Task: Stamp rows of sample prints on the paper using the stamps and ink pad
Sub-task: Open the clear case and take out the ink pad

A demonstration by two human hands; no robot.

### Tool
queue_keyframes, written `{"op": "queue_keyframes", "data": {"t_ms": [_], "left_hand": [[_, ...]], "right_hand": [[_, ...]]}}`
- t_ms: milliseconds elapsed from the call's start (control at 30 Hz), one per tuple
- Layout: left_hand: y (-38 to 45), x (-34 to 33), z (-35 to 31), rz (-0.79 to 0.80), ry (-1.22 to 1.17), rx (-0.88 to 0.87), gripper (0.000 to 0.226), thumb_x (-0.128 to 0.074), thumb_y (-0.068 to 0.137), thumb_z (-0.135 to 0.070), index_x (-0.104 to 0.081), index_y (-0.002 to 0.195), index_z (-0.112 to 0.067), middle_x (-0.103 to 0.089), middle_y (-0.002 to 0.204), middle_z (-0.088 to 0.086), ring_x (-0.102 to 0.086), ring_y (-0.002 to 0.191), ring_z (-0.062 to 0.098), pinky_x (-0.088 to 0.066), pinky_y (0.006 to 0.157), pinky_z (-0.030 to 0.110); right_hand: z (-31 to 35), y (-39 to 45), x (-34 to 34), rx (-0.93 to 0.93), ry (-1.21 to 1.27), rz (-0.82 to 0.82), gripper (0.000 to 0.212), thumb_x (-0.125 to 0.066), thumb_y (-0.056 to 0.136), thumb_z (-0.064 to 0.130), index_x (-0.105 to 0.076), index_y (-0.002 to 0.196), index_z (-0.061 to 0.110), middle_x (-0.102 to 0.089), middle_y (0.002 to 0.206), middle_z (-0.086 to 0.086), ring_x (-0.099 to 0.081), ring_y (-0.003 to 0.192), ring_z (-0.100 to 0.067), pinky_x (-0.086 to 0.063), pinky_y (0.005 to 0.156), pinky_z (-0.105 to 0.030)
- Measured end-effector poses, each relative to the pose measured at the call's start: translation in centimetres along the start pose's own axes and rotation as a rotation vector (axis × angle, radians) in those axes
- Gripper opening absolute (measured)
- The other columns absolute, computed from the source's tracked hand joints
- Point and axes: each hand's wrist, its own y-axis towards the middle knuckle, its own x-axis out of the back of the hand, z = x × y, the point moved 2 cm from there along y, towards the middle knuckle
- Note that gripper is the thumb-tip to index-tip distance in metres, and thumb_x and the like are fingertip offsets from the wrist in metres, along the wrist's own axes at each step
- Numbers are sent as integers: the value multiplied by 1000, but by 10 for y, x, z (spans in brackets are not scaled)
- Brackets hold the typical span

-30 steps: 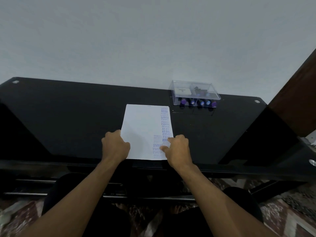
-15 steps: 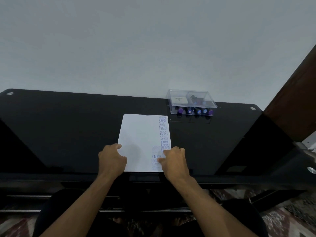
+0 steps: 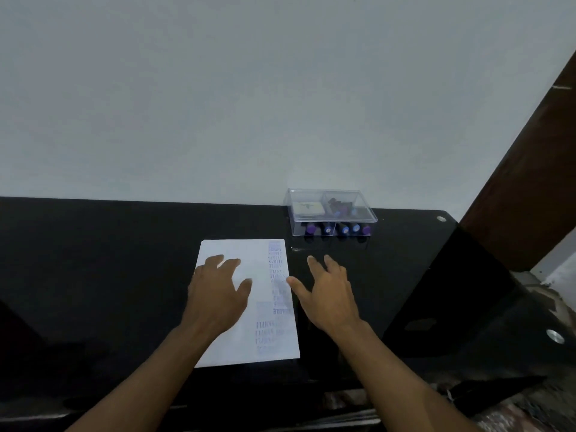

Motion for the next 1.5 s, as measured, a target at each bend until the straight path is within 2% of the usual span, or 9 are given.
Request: {"op": "queue_keyframes", "data": {"t_ms": [167,367,467,633,733,867,967,1067,1500], "left_hand": [[49,-21,-50,3,-106,-138,57,-57,95,-51,-50,145,-25,-42,155,3,-39,142,24,-33,115,42],[103,-60,-98,38,-265,-244,56,-64,96,-38,-51,145,-16,-49,144,19,-44,136,32,-40,105,38],[133,-85,-107,78,-328,-215,58,-61,96,-42,-49,147,-18,-47,144,20,-40,138,32,-44,107,41],[170,-119,-118,118,-374,-93,63,-57,97,-48,-38,154,-26,-30,157,20,-26,147,32,-34,116,46],[188,-136,-115,136,-359,-66,66,-52,96,-58,-35,154,-31,-36,155,18,-29,146,32,-34,116,49],[200,-148,-114,120,-410,-17,64,-53,98,-54,-37,154,-27,-40,155,13,-32,145,28,-35,117,50],[204,-154,-116,88,-455,1,60,-55,100,-43,-39,153,-21,-44,151,8,-40,138,21,-35,114,33],[207,-158,-119,62,-474,24,57,-55,101,-36,-40,153,-18,-47,147,6,-47,131,18,-35,99,19],[163,-139,-125,33,-513,72,56,-58,100,-26,-40,153,-16,-49,145,8,-51,126,18,-43,98,23]], "right_hand": [[-37,53,20,-81,94,-66,79,-45,87,72,-28,152,30,-22,159,-10,-18,146,-28,-32,114,-47],[-86,114,35,-128,156,-117,77,-46,87,71,-31,150,29,-24,157,-11,-18,144,-28,-34,112,-46],[-105,141,38,-130,190,-123,75,-47,88,69,-32,150,31,-25,155,-12,-21,142,-28,-35,111,-44],[-129,183,39,-147,226,-129,70,-48,90,66,-33,150,33,-17,158,-17,-13,146,-33,-32,111,-47],[-141,205,37,-190,264,-130,71,-46,88,69,-35,148,34,-18,157,-19,-15,146,-34,-32,110,-48],[-161,233,21,-218,273,-70,76,-31,77,87,-44,133,37,-47,138,-16,-36,133,-32,-44,100,-47],[-164,239,18,-197,325,-71,61,-42,87,72,-50,132,33,-56,125,-11,-50,114,-22,-43,89,-31],[-164,239,19,-175,384,-110,54,-51,95,52,-47,143,27,-57,128,-5,-51,115,-16,-36,91,-24],[-149,184,31,-211,453,-151,57,-56,94,46,-44,145,25,-55,131,-2,-50,119,-14,-36,95,-22]]}}
